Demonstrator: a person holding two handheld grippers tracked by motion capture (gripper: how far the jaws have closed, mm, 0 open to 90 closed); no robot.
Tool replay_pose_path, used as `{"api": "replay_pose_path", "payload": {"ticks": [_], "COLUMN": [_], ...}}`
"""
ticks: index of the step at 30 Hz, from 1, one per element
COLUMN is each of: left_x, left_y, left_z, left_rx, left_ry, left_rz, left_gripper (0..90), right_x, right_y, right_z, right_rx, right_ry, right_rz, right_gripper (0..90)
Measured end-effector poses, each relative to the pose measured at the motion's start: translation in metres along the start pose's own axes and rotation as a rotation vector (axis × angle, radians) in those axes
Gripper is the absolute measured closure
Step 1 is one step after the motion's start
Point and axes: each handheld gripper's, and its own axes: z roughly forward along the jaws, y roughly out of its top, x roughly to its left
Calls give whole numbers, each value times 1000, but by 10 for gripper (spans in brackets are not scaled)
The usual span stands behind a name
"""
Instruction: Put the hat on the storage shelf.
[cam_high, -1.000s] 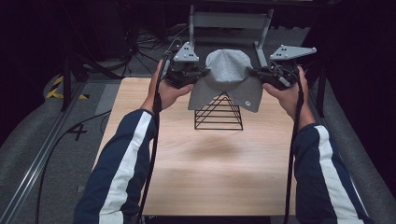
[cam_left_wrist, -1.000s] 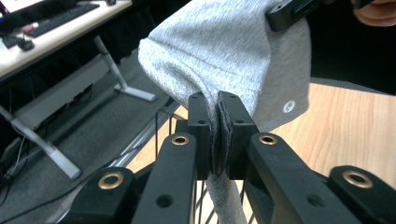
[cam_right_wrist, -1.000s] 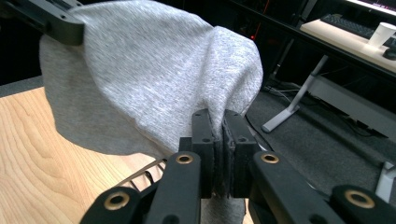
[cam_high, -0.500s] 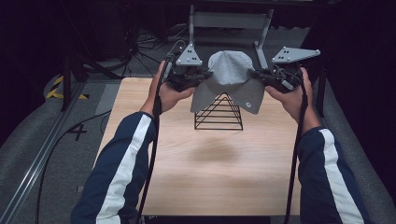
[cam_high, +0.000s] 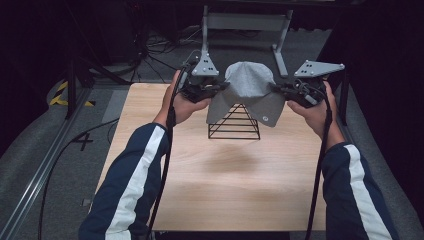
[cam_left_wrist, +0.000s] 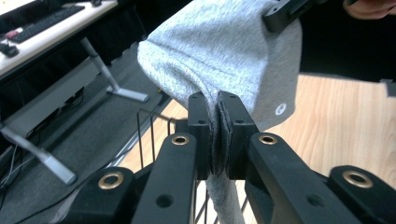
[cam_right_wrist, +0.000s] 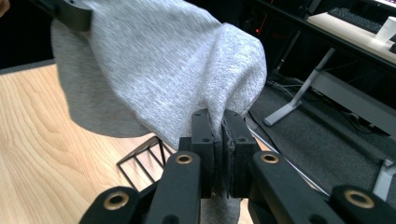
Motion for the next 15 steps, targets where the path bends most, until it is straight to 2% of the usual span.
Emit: {"api": "replay_pose_path", "payload": {"ticks": [3,9,15], "left_x": [2,8,12], "left_y": [-11,-27,-45], "left_z": [12,26,39], "left_rx": [30,57,73], "left_ry": [3,15,11], "left_rz": [-15,-43,-72], "left_gripper": [844,844,843], "right_x": [1,-2,-7], "right_y": [-5,-13,-28], "right_z": [6,25,43], "right_rx": [3,27,43], "right_ry": [3,1,7], "right_rz": [10,22,63], "right_gripper": [849,849,849]}}
